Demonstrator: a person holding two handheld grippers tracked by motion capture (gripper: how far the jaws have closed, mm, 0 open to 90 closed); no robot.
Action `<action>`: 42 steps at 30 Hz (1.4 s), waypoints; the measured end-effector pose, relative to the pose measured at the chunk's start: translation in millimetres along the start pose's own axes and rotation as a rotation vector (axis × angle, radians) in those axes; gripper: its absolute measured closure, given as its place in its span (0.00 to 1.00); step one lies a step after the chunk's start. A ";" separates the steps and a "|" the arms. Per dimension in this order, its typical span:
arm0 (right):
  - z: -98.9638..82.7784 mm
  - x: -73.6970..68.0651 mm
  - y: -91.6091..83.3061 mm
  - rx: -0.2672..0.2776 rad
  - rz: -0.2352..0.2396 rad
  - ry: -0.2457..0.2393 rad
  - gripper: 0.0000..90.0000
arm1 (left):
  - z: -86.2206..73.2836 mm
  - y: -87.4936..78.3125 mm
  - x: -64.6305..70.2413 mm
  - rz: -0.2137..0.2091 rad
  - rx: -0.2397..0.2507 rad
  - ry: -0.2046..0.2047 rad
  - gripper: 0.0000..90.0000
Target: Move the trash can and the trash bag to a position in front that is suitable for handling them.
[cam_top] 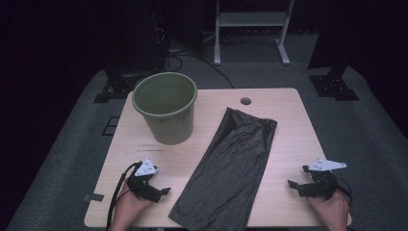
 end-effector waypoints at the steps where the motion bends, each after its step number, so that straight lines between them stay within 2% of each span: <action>1: 0.2 -0.4 0.0 0.002 0.006 0.003 0.13 | 0.0 0.0 0.0 0.000 0.000 0.000 0.00; 8: 6.8 -8.7 3.1 -0.008 0.036 0.008 0.14 | 0.0 0.0 0.0 0.000 0.000 0.000 0.00; 13: 18.3 -20.4 4.2 0.013 0.047 -0.024 0.14 | 0.0 0.0 0.0 0.000 0.000 0.000 0.00; 16: 25.9 -29.2 6.9 0.022 0.070 -0.038 0.17 | 0.0 0.0 0.0 0.000 0.000 0.000 0.00; 17: 30.8 -35.9 8.4 0.026 0.092 -0.057 0.23 | 0.0 0.0 -0.1 0.000 0.000 0.000 0.00; 25: 46.9 -54.8 22.4 0.037 0.152 -0.091 0.26 | 0.0 0.0 -0.1 0.000 0.000 -0.001 0.00; 31: 56.9 -69.6 41.7 0.002 0.180 -0.134 0.27 | 0.0 0.0 -0.1 0.000 0.000 -0.001 0.00; 35: 61.3 -78.5 59.2 -0.041 0.196 -0.164 0.27 | 0.0 0.0 -0.1 0.000 0.000 -0.001 0.00; 42: 58.8 -77.8 69.0 -0.086 0.185 -0.172 0.37 | 0.0 0.0 -0.1 0.000 0.000 -0.001 0.00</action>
Point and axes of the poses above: each handheld gripper's, and its own axes: y roughly forward along the jaws, z roughly out of its top, x roughly to its right, the point moved 4 cm from there along y, roughly forward along the jaws, and after that the axes turned 10 degrees about z, right-handed, at the moved point
